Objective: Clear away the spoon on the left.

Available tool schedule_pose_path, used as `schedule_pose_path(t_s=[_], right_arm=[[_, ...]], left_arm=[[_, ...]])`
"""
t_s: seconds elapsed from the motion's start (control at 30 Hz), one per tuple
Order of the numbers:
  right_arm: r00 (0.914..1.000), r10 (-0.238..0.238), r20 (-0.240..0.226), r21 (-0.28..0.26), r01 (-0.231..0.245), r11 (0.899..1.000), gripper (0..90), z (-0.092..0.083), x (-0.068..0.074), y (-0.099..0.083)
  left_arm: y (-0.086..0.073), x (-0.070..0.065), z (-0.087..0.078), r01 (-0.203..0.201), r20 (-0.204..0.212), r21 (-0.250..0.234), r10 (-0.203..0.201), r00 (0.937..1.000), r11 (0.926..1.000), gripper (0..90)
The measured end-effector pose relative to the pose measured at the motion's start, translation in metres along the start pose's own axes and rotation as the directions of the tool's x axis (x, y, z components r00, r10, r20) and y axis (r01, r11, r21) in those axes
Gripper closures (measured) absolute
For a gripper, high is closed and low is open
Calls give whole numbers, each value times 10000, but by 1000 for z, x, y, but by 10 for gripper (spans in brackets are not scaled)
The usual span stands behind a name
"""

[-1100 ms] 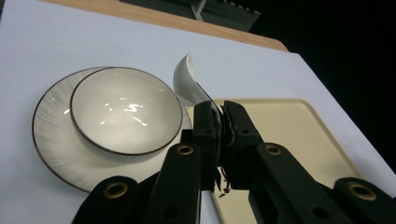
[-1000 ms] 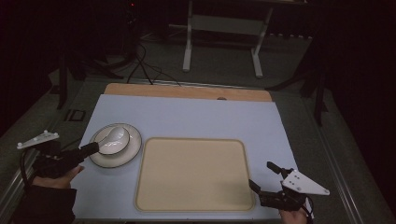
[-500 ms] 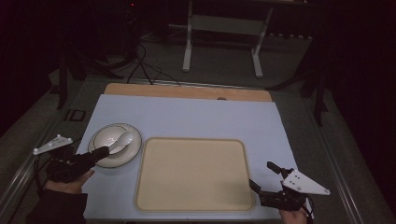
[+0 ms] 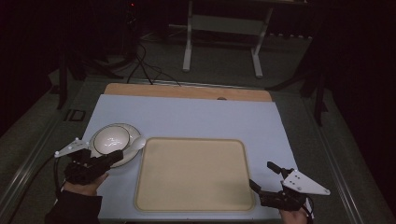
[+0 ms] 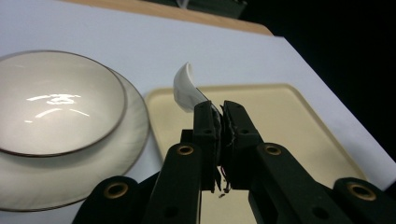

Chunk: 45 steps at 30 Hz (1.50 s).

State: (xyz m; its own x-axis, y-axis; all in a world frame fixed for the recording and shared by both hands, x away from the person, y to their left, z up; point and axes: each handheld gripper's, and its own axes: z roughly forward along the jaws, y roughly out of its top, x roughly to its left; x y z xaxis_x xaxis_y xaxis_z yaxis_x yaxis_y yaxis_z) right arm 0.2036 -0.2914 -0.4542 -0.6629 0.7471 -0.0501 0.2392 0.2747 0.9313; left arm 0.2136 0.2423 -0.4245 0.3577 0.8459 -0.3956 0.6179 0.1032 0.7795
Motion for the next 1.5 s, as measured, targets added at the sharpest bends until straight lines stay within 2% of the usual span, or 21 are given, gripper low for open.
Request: schedule_pose_path(t_s=[0.33, 0.53, 0.7, 0.77, 0.83, 0.9, 0.93, 0.97, 1.0, 1.03, 1.1, 1.17, 1.3, 1.33, 1.4, 1.43, 1.5], right_arm=[[10000, 17, -10, -4, -17, 10000, 133, 0, 0, 0], [10000, 58, -42, -20, -58, 10000, 133, 0, -1, 0], [9999, 84, -88, -27, -84, 10000, 133, 0, -1, 0], [9999, 116, -104, -45, -117, 9999, 134, 0, -1, 0], [9999, 138, -92, -52, -138, 9999, 133, -1, -2, -1], [9999, 138, -92, -52, -138, 9999, 133, -1, -2, -1], [9998, 145, -105, -58, -145, 9999, 134, -1, -2, -1], [9998, 157, -101, -51, -158, 9999, 133, 0, -2, -1], [9998, 172, -103, -40, -173, 9998, 134, 0, -2, -1], [9998, 181, -105, -40, -182, 9998, 133, 0, -2, -1], [9998, 185, -98, -37, -185, 9998, 133, 0, -2, -1], [9998, 185, -98, -45, -186, 9998, 133, 0, -2, -1], [9998, 200, -67, 36, -200, 9998, 134, 0, -2, -1], [9998, 203, -84, 37, -203, 9998, 134, 0, -2, -1], [9997, 230, -109, -3, -230, 9997, 134, 0, -3, -1], [9997, 230, -114, -6, -230, 9997, 133, 0, -3, -1], [9996, 239, -137, -9, -239, 9997, 134, 0, -3, -1]], left_arm=[[-4, -13, 14, -235, 95, 176, 233, 9997, 9996, 857], [-10, -22, 24, -228, 172, -57, 229, 9996, 9997, 856], [-13, -28, 31, -135, 299, -87, 137, 9995, 9999, 856], [-14, -29, 32, 105, 386, -191, -97, 9992, 9998, 856], [-14, -31, 31, 99, 203, -375, -92, 9998, 9992, 856], [-13, -31, 31, 176, 293, -416, -164, 9994, 9990, 856], [-14, -36, 30, 174, 29, -602, -173, 9998, 9980, 856], [-15, -37, 30, 332, 142, -671, -323, 9994, 9972, 856], [-17, -38, 30, 422, 83, -787, -417, 9991, 9960, 856], [-18, -39, 31, 337, -25, -775, -340, 9994, 9964, 856], [-20, -42, 33, 459, 49, -891, -457, 9989, 9950, 856], [-23, -45, 36, 407, -23, -918, -411, 9992, 9949, 856], [-29, -49, 42, 724, 220, -1043, -704, 9973, 9919, 856], [-30, -50, 44, 660, 253, -955, -639, 9976, 9932, 856], [-33, -52, 48, 867, 350, -1111, -833, 9959, 9900, 856], [-34, -53, 50, 761, 361, -988, -729, 9967, 9922, 856], [-38, -55, 53, 785, 253, -1151, -761, 9968, 9903, 856]])
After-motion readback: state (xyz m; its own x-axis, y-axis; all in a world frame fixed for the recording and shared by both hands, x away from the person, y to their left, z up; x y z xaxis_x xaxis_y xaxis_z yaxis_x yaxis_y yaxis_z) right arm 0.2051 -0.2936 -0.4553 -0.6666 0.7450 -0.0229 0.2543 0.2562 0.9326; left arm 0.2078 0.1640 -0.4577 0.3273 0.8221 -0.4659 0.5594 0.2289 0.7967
